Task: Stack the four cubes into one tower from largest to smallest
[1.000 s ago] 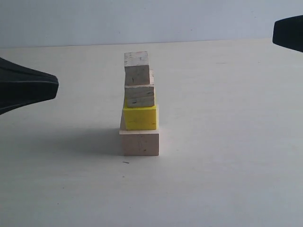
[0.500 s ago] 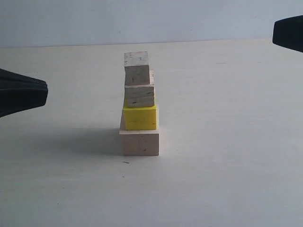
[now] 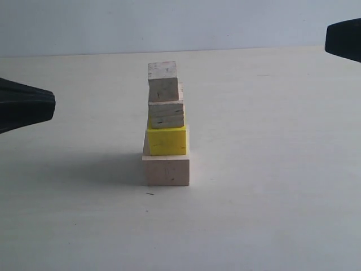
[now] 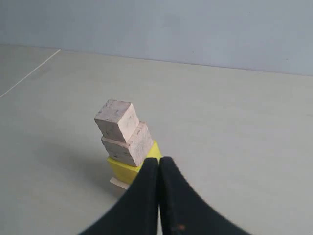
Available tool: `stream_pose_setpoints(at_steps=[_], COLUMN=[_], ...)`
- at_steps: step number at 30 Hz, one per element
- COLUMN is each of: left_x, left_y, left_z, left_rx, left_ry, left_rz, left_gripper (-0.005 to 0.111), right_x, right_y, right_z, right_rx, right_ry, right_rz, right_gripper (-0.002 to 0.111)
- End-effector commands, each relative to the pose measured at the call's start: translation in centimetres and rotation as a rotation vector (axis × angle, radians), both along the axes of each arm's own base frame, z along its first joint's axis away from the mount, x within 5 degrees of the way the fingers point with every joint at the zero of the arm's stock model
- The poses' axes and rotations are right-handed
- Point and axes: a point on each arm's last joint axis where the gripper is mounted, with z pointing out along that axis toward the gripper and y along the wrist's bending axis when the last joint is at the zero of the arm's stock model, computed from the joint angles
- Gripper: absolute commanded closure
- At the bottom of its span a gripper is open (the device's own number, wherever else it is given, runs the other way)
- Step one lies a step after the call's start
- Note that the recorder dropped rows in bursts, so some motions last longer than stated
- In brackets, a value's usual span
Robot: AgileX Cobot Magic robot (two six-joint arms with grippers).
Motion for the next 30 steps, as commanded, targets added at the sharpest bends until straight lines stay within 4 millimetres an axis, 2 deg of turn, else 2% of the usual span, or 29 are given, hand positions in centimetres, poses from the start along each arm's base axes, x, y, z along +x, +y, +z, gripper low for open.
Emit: stream_pose_setpoints(at_steps=[1, 5, 10, 15, 20, 23, 30], left_x=[0.2, -0.2, -1.4, -3.5, -6.2, -7.1, -7.2], left_y=[0.2, 0.6, 2.7, 4.5, 5.0, 5.2, 6.1], left_z=[0.0, 0.3, 1.9, 3.3, 4.1, 4.3, 5.0], left_rx=[0.008, 0.009, -0.051, -0.096, -0.107, -0.099, -0.091], left_ry=[-0.028, -0.059, -0.147, -0.262, -0.396, -0.453, -0.553], left_rz=[0.026, 0.041, 0.189, 0.347, 0.417, 0.446, 0.556], left_gripper=[0.107, 0.107, 0.107, 0.107, 0.107, 0.107, 0.107], right_x=[0.0, 0.0, 0.0, 0.0, 0.0, 0.0, 0.0], right_y=[-0.1, -0.1, -0.1, -0.1, -0.1, -0.1, -0.1], right_z=[0.0, 0.0, 0.0, 0.0, 0.0, 0.0, 0.0], right_rx=[-0.002, -0.002, -0.002, -0.002, -0.002, -0.002, -0.002], right_ry=[-0.006, -0.006, -0.006, -0.006, -0.006, -0.006, -0.006], right_rz=[-0.002, -0.002, -0.002, -0.002, -0.002, -0.002, -0.002], right_gripper=[0.108, 0.108, 0.108, 0.108, 0.108, 0.108, 0.108])
